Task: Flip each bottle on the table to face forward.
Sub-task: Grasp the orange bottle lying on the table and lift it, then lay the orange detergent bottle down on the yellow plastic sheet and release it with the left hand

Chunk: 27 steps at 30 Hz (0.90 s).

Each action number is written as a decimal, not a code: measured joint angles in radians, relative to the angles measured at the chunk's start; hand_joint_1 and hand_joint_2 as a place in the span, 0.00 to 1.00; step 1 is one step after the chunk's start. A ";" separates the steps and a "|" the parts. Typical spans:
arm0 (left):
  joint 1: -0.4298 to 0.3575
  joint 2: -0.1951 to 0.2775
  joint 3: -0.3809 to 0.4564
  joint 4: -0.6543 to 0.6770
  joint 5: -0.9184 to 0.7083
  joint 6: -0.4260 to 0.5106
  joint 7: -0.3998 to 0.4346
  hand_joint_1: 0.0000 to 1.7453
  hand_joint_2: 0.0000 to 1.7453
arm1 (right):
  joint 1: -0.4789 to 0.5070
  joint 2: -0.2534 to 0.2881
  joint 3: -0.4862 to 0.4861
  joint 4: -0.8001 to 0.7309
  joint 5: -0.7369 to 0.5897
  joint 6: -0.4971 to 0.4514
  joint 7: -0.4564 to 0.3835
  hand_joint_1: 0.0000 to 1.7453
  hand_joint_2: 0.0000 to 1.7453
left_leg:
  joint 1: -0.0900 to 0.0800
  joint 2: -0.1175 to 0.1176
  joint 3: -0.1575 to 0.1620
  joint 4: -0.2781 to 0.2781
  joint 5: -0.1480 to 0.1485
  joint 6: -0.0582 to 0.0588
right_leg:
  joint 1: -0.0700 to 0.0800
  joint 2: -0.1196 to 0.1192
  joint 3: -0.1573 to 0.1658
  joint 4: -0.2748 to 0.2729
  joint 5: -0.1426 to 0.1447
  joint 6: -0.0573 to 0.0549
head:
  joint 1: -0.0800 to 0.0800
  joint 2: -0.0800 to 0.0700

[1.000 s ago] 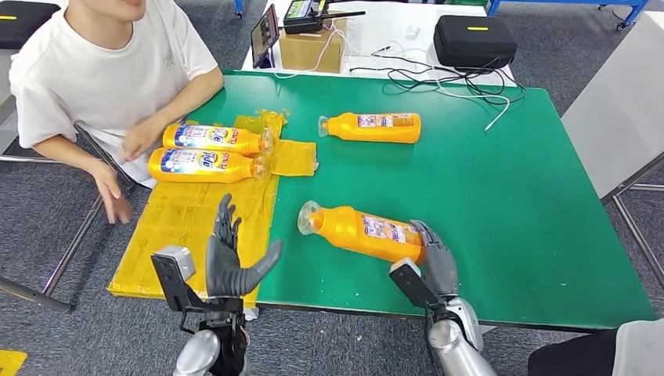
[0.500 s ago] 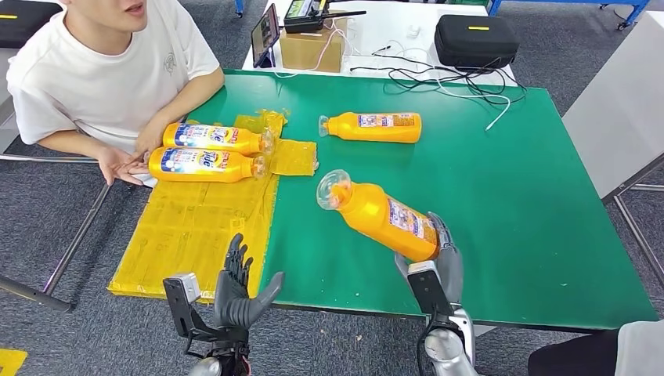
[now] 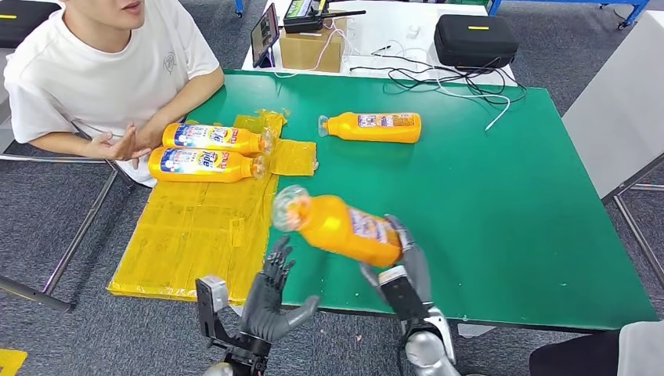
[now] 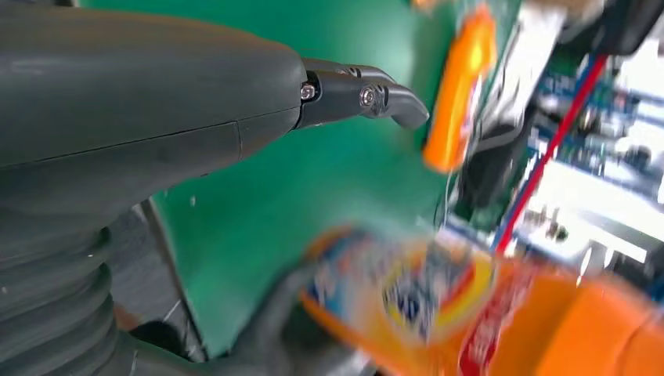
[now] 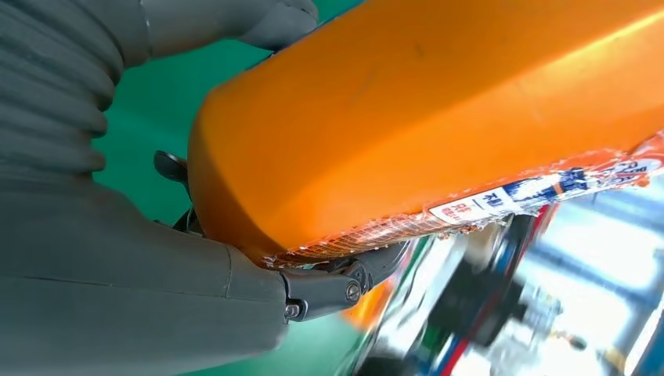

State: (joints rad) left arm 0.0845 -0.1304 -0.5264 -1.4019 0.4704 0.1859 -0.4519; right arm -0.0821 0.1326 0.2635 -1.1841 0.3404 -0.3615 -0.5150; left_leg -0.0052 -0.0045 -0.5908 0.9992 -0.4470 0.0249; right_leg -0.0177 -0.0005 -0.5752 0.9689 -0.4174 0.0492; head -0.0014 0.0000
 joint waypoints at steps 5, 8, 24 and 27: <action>-0.024 0.012 -0.050 0.000 -0.035 -0.021 -0.005 0.00 1.00 | 0.002 0.013 0.096 0.010 0.009 0.052 0.006 1.00 1.00 | 0.000 0.000 0.000 0.000 0.000 0.000 | 0.000 0.000 0.000 0.000 0.000 0.000 | 0.000 0.000; -0.039 0.010 -0.061 0.001 -0.047 -0.021 -0.008 0.00 1.00 | 0.003 0.024 0.144 0.022 0.004 0.069 0.013 1.00 1.00 | 0.000 0.000 0.000 0.000 0.000 0.000 | 0.000 0.000 0.000 0.000 0.000 0.000 | 0.000 0.000; -0.048 0.005 -0.035 -0.037 -0.046 0.047 -0.033 0.00 1.00 | -0.018 0.052 0.289 0.165 -0.013 0.080 0.012 1.00 1.00 | 0.000 0.001 0.000 0.000 0.000 0.000 | 0.000 0.000 -0.001 0.000 0.000 0.000 | 0.000 0.000; -0.048 0.004 -0.034 -0.040 -0.042 0.075 -0.044 0.00 1.00 | -0.032 0.053 0.308 0.186 -0.005 0.079 0.012 1.00 1.00 | 0.000 0.001 0.000 0.000 0.000 0.000 | 0.000 0.000 -0.001 0.000 0.000 0.000 | 0.000 0.000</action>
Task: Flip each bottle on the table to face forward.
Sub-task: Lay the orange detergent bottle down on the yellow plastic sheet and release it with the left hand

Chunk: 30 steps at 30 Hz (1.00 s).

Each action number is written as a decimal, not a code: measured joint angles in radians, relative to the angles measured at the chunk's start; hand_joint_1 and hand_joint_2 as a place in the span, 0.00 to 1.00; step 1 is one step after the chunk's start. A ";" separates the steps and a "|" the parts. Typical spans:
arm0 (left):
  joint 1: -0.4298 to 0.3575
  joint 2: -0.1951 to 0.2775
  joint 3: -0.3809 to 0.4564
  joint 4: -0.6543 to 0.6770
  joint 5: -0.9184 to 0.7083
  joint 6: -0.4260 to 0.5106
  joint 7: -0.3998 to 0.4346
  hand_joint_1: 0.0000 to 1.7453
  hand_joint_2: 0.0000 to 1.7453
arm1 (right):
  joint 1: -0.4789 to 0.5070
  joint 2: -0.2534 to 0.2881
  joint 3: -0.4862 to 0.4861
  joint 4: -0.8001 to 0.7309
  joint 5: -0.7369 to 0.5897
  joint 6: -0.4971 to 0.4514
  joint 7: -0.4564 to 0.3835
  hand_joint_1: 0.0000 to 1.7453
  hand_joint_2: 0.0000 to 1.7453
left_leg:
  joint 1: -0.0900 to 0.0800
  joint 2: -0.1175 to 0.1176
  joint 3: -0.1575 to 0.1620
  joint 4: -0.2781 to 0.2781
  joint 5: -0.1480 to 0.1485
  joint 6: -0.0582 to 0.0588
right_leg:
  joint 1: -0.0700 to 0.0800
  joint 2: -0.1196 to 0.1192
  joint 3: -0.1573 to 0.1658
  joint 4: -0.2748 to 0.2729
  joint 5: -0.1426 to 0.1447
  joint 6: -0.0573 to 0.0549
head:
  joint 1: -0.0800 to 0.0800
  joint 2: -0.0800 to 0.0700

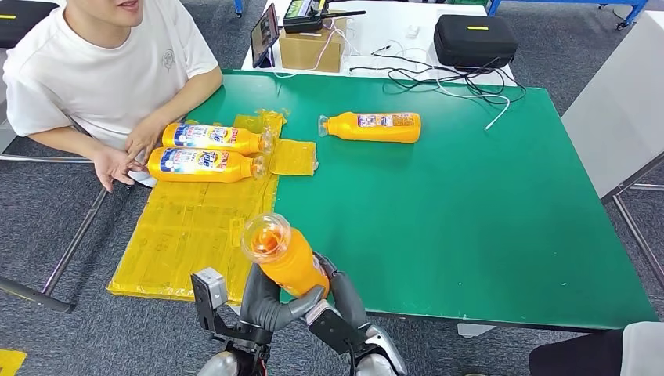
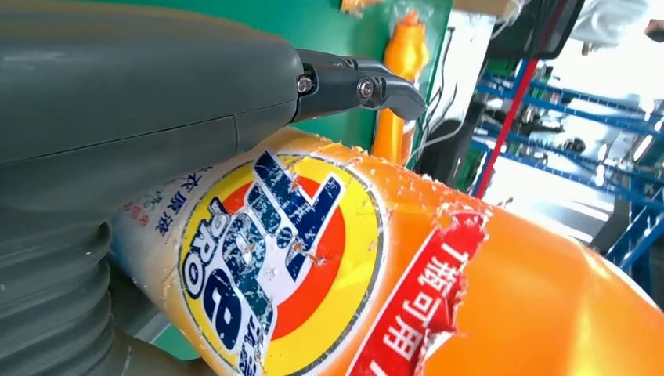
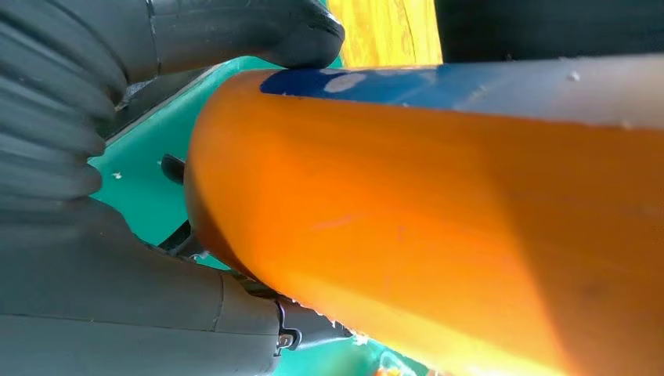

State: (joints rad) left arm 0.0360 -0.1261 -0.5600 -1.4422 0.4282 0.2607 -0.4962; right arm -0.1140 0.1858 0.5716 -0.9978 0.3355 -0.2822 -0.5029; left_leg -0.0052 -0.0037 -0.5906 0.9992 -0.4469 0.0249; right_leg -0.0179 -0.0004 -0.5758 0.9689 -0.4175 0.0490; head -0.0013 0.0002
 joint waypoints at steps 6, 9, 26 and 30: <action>-0.001 -0.001 0.006 -0.002 0.027 0.013 0.001 0.98 1.00 | -0.022 0.000 0.026 0.028 0.004 0.000 0.003 1.00 1.00 | 0.000 0.000 0.000 0.000 0.000 0.000 | 0.000 0.000 0.000 0.000 0.000 0.000 | 0.000 0.000; -0.005 -0.001 0.008 -0.002 0.052 0.009 0.014 1.00 1.00 | -0.028 -0.001 0.031 0.033 0.004 -0.004 0.004 1.00 1.00 | 0.000 0.000 0.000 0.000 0.000 0.000 | 0.000 0.000 0.000 0.000 0.000 0.000 | 0.000 0.000; -0.022 -0.001 0.022 0.001 0.096 -0.077 0.099 1.00 1.00 | -0.003 -0.005 0.025 0.023 0.013 -0.132 0.012 0.00 0.00 | 0.000 0.000 0.000 0.000 0.000 0.000 | 0.000 0.000 0.000 0.000 0.000 0.000 | 0.000 0.000; -0.030 -0.002 0.009 0.000 0.015 -0.034 0.081 1.00 1.00 | 0.023 -0.004 0.003 -0.007 -0.020 -0.193 -0.034 0.00 0.00 | 0.000 0.000 0.000 0.000 0.000 0.000 | 0.000 0.000 0.000 0.000 0.000 0.000 | 0.000 0.000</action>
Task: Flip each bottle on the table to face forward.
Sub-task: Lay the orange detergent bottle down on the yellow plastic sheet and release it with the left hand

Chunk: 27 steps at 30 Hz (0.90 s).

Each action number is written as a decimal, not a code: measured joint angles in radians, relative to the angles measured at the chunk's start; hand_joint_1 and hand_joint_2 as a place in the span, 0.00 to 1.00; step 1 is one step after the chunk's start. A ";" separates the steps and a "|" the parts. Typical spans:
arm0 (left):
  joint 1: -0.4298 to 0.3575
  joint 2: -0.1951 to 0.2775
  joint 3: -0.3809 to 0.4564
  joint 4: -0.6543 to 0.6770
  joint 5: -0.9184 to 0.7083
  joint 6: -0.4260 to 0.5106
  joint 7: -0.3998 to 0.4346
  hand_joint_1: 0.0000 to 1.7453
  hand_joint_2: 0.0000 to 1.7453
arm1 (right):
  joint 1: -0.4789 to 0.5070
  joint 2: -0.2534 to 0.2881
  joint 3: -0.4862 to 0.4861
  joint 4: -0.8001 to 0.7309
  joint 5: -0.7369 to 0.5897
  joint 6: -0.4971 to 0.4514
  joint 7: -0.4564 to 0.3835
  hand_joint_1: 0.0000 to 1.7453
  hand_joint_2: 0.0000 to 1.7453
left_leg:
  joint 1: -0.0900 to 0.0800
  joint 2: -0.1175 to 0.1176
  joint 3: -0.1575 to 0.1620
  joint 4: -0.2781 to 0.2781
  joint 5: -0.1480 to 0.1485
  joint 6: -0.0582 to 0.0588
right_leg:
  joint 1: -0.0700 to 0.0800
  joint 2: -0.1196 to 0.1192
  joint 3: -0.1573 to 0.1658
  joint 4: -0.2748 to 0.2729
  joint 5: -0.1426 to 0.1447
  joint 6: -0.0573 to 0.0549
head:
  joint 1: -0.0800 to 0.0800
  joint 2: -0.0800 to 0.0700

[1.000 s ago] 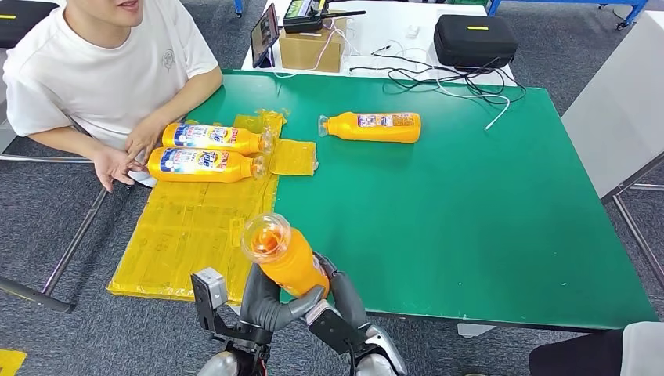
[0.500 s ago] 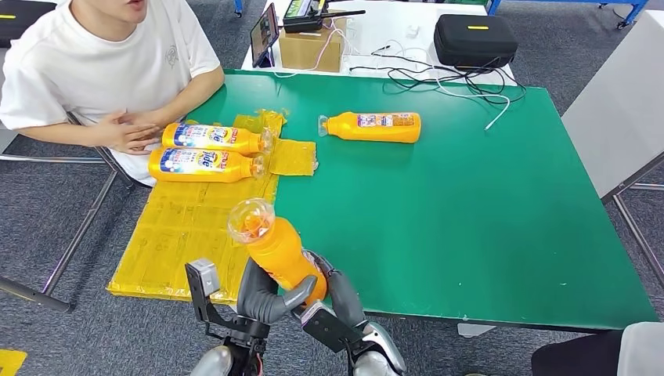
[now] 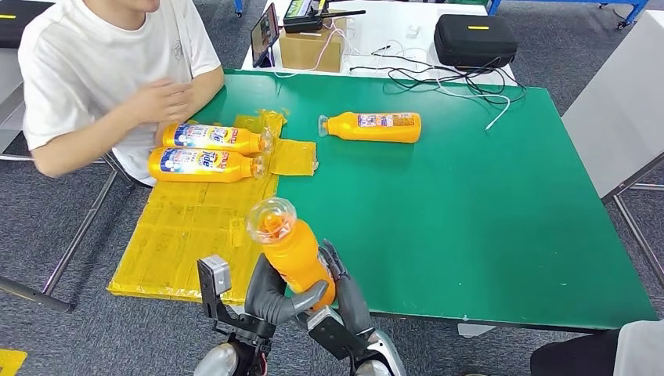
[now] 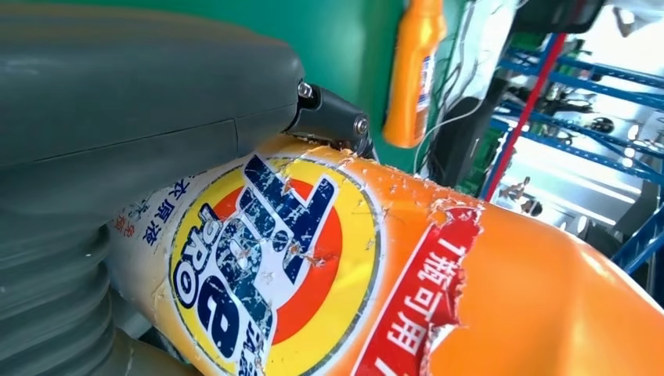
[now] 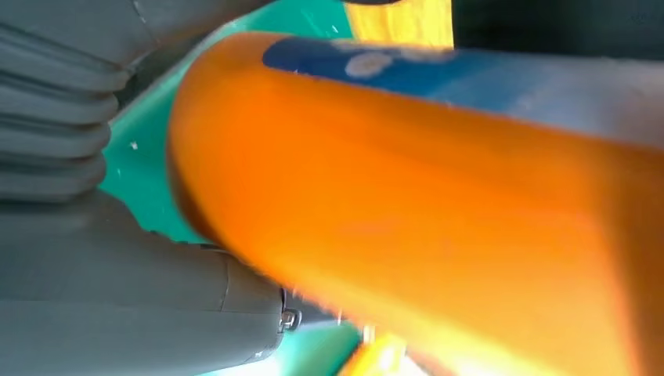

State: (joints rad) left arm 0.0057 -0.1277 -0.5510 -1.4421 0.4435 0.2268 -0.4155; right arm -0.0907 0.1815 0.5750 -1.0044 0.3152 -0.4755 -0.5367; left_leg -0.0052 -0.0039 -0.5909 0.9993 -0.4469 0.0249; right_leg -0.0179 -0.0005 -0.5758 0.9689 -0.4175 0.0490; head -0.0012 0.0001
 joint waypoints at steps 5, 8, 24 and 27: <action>-0.013 0.001 -0.003 -0.005 -0.112 0.081 -0.035 1.00 1.00 | 0.030 0.000 -0.055 -0.062 -0.042 -0.067 -0.036 0.00 0.00 | 0.000 0.000 0.000 0.000 0.000 0.000 | 0.000 0.000 0.000 0.000 0.000 0.000 | 0.000 0.000; -0.013 0.002 0.009 -0.012 -0.172 0.119 -0.058 1.00 1.00 | 0.039 -0.003 -0.087 -0.092 -0.050 -0.089 -0.040 0.00 0.00 | 0.000 0.000 0.000 0.000 0.000 0.000 | 0.000 0.000 0.000 0.000 0.000 0.000 | 0.000 0.000; -0.075 0.010 0.173 0.047 -0.696 0.393 -0.015 1.00 1.00 | 0.064 -0.002 -0.212 -0.135 -0.031 -0.081 -0.074 0.00 0.00 | 0.000 0.000 0.000 0.000 0.000 0.000 | 0.000 0.000 0.000 0.000 0.000 0.000 | 0.000 0.000; -0.122 0.014 0.228 0.143 -0.943 0.452 0.019 1.00 1.00 | 0.066 -0.001 -0.222 -0.152 -0.017 -0.085 -0.074 0.00 0.00 | 0.000 0.000 0.000 0.000 0.001 0.000 | 0.000 0.000 0.001 0.000 0.000 0.000 | 0.000 0.000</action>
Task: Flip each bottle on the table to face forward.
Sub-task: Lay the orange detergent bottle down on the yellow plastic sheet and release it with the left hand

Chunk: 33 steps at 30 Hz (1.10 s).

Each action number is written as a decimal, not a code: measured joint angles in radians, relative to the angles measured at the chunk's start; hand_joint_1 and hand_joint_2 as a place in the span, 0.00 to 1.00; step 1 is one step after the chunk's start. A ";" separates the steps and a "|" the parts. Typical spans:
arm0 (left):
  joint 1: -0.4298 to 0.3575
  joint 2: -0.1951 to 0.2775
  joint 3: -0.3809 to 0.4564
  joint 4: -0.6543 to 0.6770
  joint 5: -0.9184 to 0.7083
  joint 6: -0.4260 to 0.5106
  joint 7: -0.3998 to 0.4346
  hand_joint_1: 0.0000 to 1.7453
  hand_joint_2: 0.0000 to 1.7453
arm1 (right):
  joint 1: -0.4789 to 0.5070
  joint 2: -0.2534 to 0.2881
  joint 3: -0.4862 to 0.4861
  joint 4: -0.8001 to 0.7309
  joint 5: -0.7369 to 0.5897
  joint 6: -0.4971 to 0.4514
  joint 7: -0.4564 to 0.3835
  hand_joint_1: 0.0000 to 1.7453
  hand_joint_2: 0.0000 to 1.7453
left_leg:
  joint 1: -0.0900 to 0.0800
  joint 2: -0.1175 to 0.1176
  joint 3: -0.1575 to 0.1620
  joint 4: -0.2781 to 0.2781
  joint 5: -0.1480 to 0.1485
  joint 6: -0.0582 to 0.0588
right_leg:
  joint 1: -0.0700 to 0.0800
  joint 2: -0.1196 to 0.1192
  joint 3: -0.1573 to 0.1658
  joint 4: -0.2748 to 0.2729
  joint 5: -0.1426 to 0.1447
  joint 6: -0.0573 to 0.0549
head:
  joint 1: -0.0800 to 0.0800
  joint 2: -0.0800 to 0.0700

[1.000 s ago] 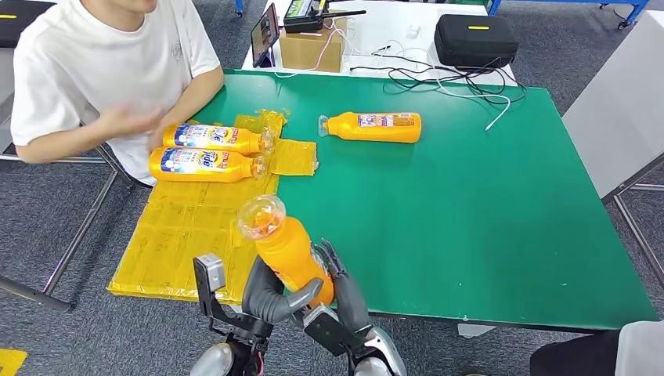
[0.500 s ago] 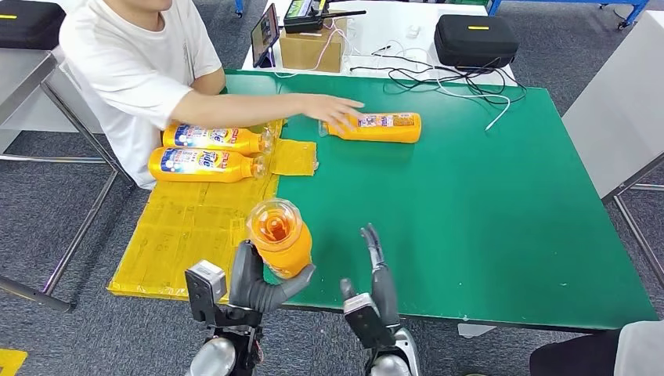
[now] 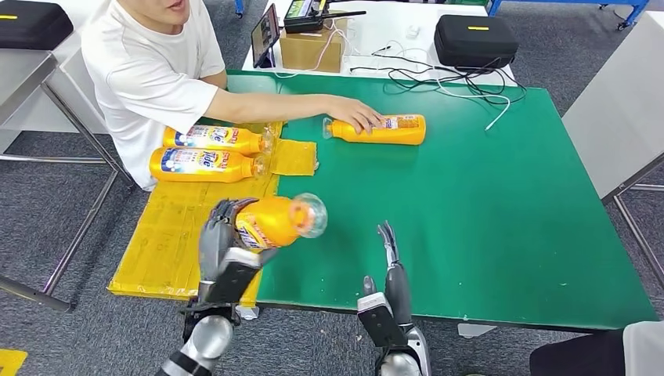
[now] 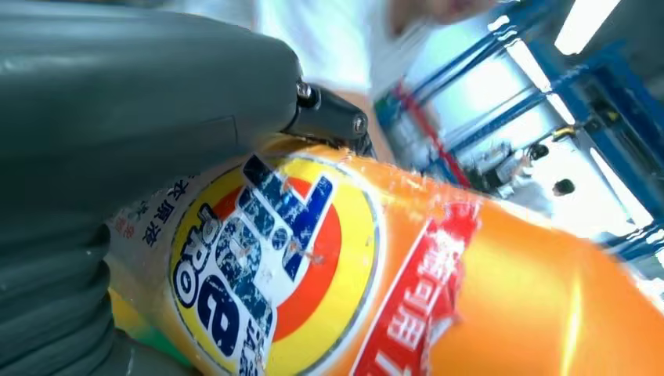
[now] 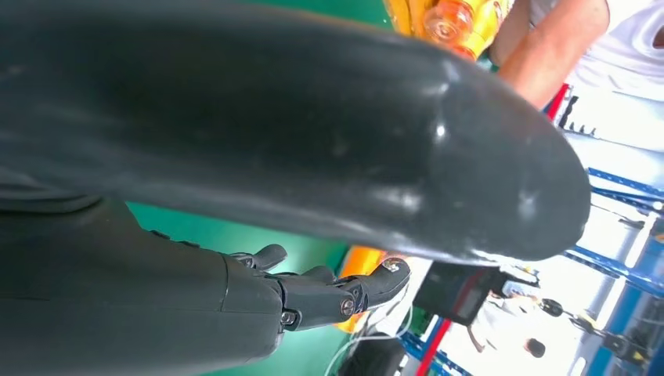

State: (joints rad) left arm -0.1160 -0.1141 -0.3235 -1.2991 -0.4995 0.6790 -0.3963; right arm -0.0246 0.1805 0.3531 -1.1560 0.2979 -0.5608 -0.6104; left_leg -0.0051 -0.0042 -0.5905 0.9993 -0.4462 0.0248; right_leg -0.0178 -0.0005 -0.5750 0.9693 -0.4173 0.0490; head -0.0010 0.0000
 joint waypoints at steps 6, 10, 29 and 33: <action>-0.082 0.003 0.118 0.191 -0.351 0.015 0.059 1.00 1.00 | -0.001 0.005 -0.015 -0.018 0.006 0.041 0.003 0.00 0.00 | 0.000 0.000 0.000 0.000 0.000 0.000 | 0.000 0.000 0.000 0.000 0.000 0.000 | 0.000 0.000; -0.141 0.009 0.184 0.317 -0.531 0.017 0.132 1.00 1.00 | -0.001 0.010 -0.015 -0.019 -0.002 0.095 0.019 0.00 0.00 | 0.000 0.000 0.000 0.000 0.000 0.000 | 0.000 0.000 0.000 0.000 0.000 0.000 | 0.000 0.000; -0.354 0.037 0.212 0.659 -0.498 -0.312 0.282 0.00 0.00 | -0.006 0.026 -0.018 -0.016 -0.015 0.175 0.054 0.00 0.00 | 0.000 -0.004 0.007 -0.001 0.000 0.000 | 0.000 -0.001 0.008 0.000 0.000 0.000 | 0.000 0.000; -0.371 0.037 0.206 0.656 -0.416 -0.416 0.274 0.00 0.00 | -0.006 0.029 -0.023 -0.013 -0.015 0.182 0.054 0.00 0.00 | 0.000 -0.004 0.011 0.000 0.000 0.000 | 0.000 -0.001 0.012 0.000 0.000 0.000 | 0.000 0.000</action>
State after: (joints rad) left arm -0.4868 -0.0767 -0.1173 -0.6430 -0.9156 0.2627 -0.1221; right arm -0.0301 0.2099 0.3305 -1.1693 0.2827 -0.3789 -0.5562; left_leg -0.0052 -0.0079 -0.5797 0.9988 -0.4461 0.0246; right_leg -0.0180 -0.0016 -0.5629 0.9696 -0.4176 0.0489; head -0.0013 0.0002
